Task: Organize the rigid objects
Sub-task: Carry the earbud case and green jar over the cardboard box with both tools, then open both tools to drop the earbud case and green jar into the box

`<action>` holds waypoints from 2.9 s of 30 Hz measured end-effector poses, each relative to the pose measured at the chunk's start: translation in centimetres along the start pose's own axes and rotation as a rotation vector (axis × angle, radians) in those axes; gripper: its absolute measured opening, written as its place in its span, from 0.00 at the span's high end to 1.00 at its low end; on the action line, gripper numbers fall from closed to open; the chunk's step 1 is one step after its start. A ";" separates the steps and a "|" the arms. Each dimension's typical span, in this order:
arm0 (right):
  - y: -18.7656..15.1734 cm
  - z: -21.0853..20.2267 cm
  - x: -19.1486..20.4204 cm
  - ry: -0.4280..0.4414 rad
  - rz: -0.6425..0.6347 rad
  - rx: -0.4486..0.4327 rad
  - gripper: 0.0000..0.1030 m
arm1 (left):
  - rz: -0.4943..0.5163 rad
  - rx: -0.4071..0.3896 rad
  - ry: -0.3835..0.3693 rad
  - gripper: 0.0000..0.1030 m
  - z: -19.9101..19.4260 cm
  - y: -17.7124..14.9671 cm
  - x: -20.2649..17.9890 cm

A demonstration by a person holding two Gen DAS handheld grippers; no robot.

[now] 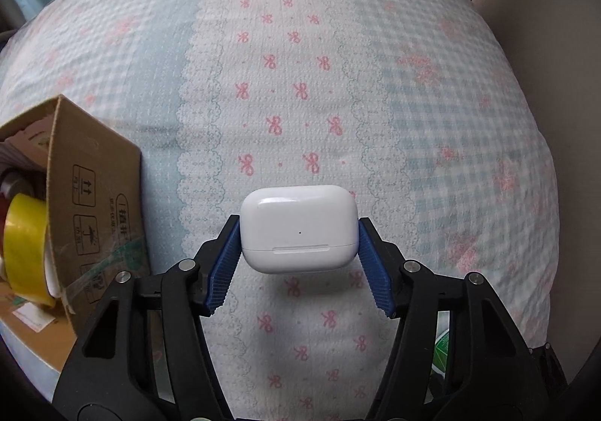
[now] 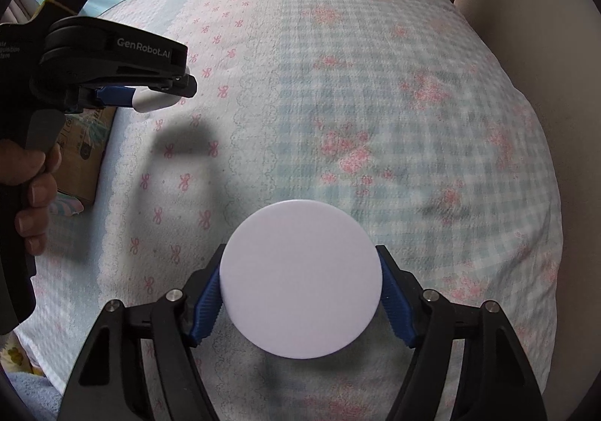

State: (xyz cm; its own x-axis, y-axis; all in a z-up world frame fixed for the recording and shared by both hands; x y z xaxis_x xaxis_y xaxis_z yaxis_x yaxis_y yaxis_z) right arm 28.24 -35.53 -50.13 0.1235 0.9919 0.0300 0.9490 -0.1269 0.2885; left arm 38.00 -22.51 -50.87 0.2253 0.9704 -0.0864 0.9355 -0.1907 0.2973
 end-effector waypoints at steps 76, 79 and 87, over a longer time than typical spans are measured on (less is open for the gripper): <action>13.1 1.3 39.2 0.227 0.031 0.314 0.33 | 0.019 0.186 -0.023 0.44 -8.5 -5.9 39.1; 13.7 2.4 38.9 0.227 0.049 0.344 0.33 | 0.067 0.206 -0.006 0.44 -7.8 -5.4 38.4; 13.4 2.7 39.6 0.220 0.011 0.356 0.33 | 0.144 0.232 0.013 0.43 -7.3 -5.0 37.3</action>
State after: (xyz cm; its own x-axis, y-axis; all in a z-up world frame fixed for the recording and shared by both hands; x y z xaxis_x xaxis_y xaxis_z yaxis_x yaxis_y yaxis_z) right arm 46.67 2.00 -47.67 0.1061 0.9635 0.2458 0.9937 -0.0940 -0.0603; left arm 39.71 15.68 -48.69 0.3581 0.9325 -0.0466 0.9319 -0.3539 0.0797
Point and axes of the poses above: each gripper's, at about its wrist camera, not at the fingertips, and z roughly the way its jaws point, x to its left, y to its top, the point moved 5 cm from there along z, roughly the way its jaws point, and after that the axes turned 8 degrees about z, right-handed, at the moved point
